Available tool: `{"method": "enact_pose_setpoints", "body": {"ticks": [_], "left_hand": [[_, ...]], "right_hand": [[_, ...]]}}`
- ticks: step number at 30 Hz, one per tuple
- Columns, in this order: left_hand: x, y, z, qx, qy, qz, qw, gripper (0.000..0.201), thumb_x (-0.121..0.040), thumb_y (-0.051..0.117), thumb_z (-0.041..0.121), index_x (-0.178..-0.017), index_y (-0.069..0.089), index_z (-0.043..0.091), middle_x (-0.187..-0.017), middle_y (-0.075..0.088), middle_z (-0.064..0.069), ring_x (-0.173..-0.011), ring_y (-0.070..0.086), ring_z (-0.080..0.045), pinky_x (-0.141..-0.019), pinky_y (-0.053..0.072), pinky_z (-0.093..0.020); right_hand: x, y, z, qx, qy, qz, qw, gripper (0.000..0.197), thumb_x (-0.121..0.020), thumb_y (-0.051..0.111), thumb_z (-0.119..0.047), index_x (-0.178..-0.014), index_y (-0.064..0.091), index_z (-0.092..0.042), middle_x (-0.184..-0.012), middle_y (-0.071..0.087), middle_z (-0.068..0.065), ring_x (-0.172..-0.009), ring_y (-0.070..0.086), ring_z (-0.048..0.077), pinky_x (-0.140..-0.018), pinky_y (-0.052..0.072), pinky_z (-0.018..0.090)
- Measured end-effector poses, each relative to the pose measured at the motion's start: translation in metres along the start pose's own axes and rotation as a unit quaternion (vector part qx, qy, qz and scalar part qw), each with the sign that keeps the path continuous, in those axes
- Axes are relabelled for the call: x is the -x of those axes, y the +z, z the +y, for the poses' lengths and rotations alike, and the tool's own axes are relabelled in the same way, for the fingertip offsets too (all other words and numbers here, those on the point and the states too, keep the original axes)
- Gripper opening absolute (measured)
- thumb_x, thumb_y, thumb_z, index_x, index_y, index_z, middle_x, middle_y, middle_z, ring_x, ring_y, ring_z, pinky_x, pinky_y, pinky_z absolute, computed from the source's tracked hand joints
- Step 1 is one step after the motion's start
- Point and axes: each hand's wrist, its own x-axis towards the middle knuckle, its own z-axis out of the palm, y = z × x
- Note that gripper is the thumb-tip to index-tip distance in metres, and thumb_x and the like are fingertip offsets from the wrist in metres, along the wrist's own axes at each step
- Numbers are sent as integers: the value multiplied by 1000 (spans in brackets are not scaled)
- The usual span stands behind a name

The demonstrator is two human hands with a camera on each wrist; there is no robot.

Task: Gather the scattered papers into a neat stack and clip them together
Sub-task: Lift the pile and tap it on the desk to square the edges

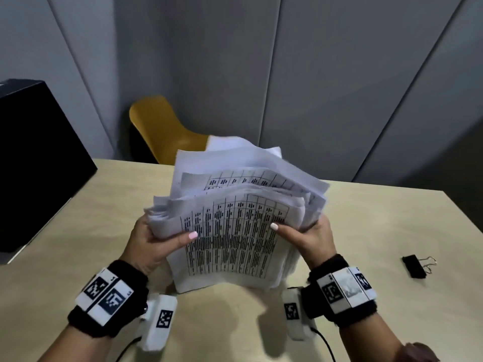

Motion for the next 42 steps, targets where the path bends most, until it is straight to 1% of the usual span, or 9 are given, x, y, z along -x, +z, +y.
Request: {"method": "enact_pose_setpoints", "body": {"ticks": [6, 11, 14, 22, 28, 32, 35, 37, 42], "left_hand": [[-2, -6, 2, 32, 7, -15, 999, 74, -33, 92, 31, -98, 64, 7, -83, 75, 14, -81, 69, -2, -68, 55, -16], [-5, 4, -6, -12, 6, 33, 999, 29, -65, 80, 4, -79, 75, 29, -72, 71, 25, -74, 67, 7, -66, 54, -11], [-10, -4, -7, -46, 19, 47, 998, 48, -79, 68, 3, -72, 71, 50, -72, 68, 31, -75, 65, 10, -65, 48, -5], [-8, -10, -4, -63, 23, 53, 996, 54, -82, 60, -4, -76, 71, 49, -77, 70, 29, -77, 65, 8, -68, 49, -7], [-8, -12, -6, -52, 32, 42, 997, 44, -79, 67, 2, -75, 72, 46, -75, 71, 26, -74, 64, 5, -67, 50, -7], [-8, -11, -5, -61, 21, 38, 997, 32, -81, 62, -5, -77, 70, 25, -74, 71, 24, -74, 65, 6, -66, 51, -8], [-8, -13, -5, -69, 22, 49, 996, 37, -81, 60, -5, -72, 71, 30, -72, 70, 24, -71, 63, 7, -63, 49, -6], [-8, -14, -5, -64, 26, 58, 996, 53, -81, 60, -5, -73, 71, 45, -72, 70, 27, -72, 64, 8, -63, 48, -5], [-7, -12, -6, -62, 38, 57, 996, 63, -81, 58, -9, -73, 70, 52, -72, 69, 31, -74, 64, 11, -65, 48, -3]], "right_hand": [[3, -11, 3, -54, 13, 27, 998, 88, -41, 88, -14, -116, 48, 4, -90, 75, -5, -85, 70, 10, -70, 54, 21], [1, 9, -3, -35, 12, -28, 999, 71, -55, 73, 5, -120, 45, 2, -93, 73, -11, -88, 67, 6, -74, 52, 18], [3, -4, 12, -53, 42, -20, 998, 62, -59, 57, 8, -116, 49, -13, -89, 71, -13, -84, 64, 4, -74, 52, 19], [21, -28, 38, -19, 60, 48, 997, 36, -72, 63, 17, -71, 75, -17, -68, 72, -6, -67, 63, 6, -66, 53, 19], [8, -34, 19, -43, 37, 92, 994, 10, -77, 69, -21, -68, 68, -19, -59, 63, -11, -55, 52, 1, -53, 46, 14], [-18, -31, -9, 14, -53, 99, 994, 23, -79, 64, 3, -66, 64, -15, -58, 66, -14, -56, 55, -3, -58, 47, 12], [-28, -32, -22, -9, -26, 16, 999, 11, -67, 79, -18, -63, 69, -18, -62, 69, -9, -59, 59, 1, -60, 52, 16], [-27, -38, -14, -32, 30, -7, 999, 34, -54, 82, -49, -70, 73, -20, -65, 70, -8, -60, 61, 3, -59, 54, 19], [-13, -46, 12, -54, 81, 109, 989, 42, -53, 81, -54, -76, 72, -20, -68, 70, -6, -60, 62, 9, -58, 54, 25]]}}
